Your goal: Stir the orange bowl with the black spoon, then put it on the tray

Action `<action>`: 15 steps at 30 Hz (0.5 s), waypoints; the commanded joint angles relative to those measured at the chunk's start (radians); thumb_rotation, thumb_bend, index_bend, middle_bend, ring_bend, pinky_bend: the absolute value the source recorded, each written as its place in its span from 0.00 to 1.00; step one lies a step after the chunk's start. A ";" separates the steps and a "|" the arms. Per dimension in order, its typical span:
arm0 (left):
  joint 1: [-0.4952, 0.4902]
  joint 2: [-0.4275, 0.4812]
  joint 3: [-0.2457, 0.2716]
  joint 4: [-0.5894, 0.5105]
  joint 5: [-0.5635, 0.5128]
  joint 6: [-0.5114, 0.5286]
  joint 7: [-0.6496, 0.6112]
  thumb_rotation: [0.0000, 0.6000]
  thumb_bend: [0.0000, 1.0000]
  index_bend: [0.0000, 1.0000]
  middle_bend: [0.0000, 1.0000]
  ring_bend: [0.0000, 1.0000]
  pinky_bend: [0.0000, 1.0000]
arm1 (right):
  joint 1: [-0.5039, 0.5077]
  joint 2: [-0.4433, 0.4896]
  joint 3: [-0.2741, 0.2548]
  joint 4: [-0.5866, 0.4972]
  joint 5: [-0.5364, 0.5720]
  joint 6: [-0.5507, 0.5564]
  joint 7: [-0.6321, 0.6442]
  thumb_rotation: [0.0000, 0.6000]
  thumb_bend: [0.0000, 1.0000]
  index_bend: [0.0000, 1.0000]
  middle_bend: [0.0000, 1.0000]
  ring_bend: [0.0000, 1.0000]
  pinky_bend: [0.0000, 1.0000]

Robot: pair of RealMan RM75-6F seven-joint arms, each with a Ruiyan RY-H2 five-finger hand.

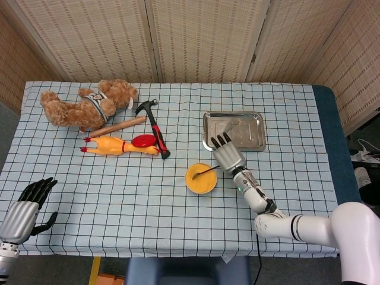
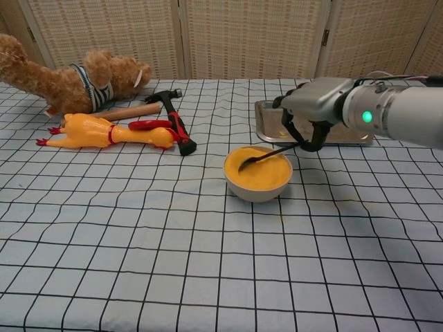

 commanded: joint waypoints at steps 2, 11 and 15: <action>0.000 -0.001 0.002 -0.001 0.003 -0.001 0.003 1.00 0.42 0.00 0.00 0.00 0.08 | -0.014 0.061 -0.017 -0.081 0.006 0.005 0.014 1.00 0.68 0.81 0.04 0.00 0.00; 0.001 -0.002 0.006 -0.006 0.013 0.005 0.012 1.00 0.42 0.00 0.00 0.00 0.08 | -0.061 0.061 0.006 -0.083 -0.080 0.092 0.109 1.00 0.68 0.82 0.04 0.00 0.00; 0.000 -0.004 0.004 -0.005 0.010 0.003 0.014 1.00 0.42 0.00 0.00 0.00 0.08 | -0.078 0.020 0.011 -0.035 -0.122 0.127 0.133 1.00 0.68 0.82 0.05 0.00 0.00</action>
